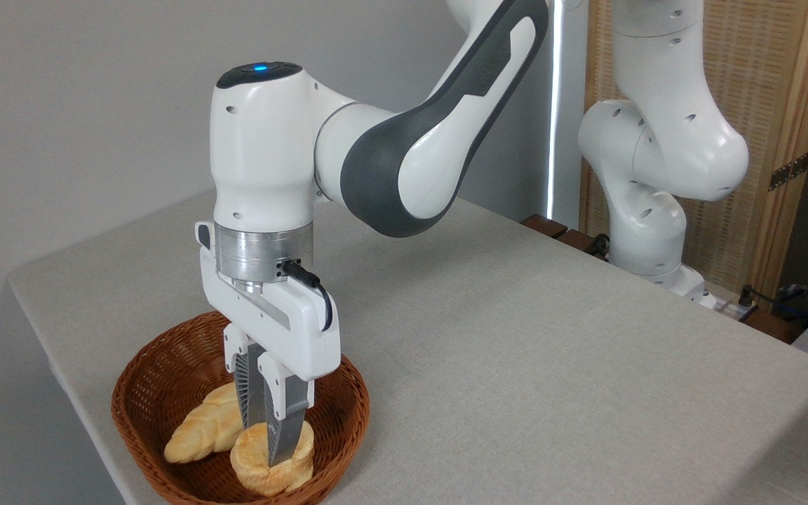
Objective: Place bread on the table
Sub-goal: 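Close the gripper fingers on the smaller bread roll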
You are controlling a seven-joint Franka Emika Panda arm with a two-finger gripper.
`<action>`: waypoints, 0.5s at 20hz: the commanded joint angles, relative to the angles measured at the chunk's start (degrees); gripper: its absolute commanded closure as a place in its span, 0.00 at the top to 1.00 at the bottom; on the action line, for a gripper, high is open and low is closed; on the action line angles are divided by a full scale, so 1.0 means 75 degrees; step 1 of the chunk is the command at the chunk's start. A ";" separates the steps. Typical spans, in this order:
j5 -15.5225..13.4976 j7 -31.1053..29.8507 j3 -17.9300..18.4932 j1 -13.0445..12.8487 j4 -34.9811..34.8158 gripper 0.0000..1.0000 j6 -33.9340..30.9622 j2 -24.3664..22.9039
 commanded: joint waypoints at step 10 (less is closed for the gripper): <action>-0.0515 -0.0162 0.0247 0.0086 0.0024 0.33 -0.0405 -0.0556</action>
